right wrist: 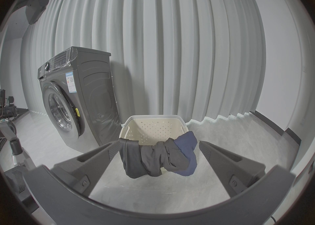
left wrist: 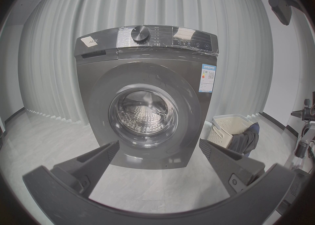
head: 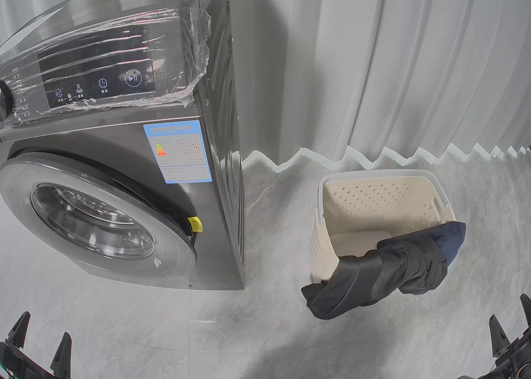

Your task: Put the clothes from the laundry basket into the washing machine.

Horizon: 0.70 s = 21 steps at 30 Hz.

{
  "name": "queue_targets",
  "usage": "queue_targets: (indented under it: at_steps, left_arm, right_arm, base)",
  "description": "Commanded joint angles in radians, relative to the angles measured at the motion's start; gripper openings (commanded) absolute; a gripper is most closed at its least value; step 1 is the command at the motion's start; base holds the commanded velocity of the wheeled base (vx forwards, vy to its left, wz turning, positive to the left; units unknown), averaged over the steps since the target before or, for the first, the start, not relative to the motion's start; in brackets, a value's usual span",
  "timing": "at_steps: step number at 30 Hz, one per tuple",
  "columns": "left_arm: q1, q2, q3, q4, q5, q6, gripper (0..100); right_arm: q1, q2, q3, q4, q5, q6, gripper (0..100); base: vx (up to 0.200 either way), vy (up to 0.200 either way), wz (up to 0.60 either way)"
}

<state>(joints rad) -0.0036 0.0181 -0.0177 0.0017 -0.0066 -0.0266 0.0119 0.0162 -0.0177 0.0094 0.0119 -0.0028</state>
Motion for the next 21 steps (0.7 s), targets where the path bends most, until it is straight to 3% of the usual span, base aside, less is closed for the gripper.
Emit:
queue_targets:
  at_steps: [1, 21]
  left_arm:
    - [0.001, -0.018, 0.015, 0.000, -0.001, 0.001, 100]
    - [0.001, -0.018, 0.015, 0.000, -0.001, -0.001, 100]
  right_arm:
    - [0.000, -0.016, 0.015, 0.000, 0.000, 0.000, 100]
    - [0.000, -0.016, 0.015, 0.000, 0.000, 0.000, 100]
  base:
    - [0.000, 0.000, 0.00]
    - [0.000, 0.200, 0.00]
